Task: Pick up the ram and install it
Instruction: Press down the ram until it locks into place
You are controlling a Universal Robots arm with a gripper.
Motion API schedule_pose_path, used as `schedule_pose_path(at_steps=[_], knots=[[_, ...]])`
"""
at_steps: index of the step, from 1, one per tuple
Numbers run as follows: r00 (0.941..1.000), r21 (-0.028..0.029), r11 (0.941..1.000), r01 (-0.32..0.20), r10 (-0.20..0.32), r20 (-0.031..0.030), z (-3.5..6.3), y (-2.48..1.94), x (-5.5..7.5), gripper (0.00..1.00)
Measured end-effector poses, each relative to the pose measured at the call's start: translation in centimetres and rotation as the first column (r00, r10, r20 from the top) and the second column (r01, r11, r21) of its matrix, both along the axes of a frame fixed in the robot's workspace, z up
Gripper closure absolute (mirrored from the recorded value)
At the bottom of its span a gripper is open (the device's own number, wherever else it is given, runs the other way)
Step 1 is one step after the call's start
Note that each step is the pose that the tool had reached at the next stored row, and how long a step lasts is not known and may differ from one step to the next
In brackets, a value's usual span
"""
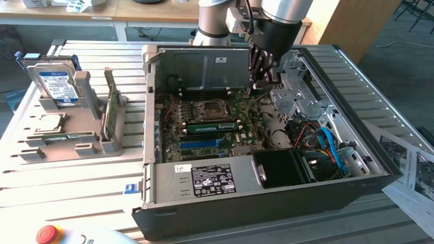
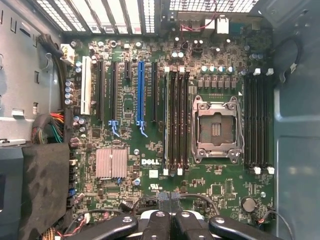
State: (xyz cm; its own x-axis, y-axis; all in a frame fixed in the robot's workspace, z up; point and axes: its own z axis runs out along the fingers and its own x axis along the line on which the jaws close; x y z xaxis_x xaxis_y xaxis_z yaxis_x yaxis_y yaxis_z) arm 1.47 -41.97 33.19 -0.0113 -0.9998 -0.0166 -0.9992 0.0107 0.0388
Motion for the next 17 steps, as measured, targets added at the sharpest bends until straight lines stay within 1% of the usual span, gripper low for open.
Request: schedule_pose_path(at_steps=[17], knots=[[1.0000, 0.0000, 1.0000, 0.000, 0.000, 0.0009, -1.12, 0.00, 0.0, 0.89]])
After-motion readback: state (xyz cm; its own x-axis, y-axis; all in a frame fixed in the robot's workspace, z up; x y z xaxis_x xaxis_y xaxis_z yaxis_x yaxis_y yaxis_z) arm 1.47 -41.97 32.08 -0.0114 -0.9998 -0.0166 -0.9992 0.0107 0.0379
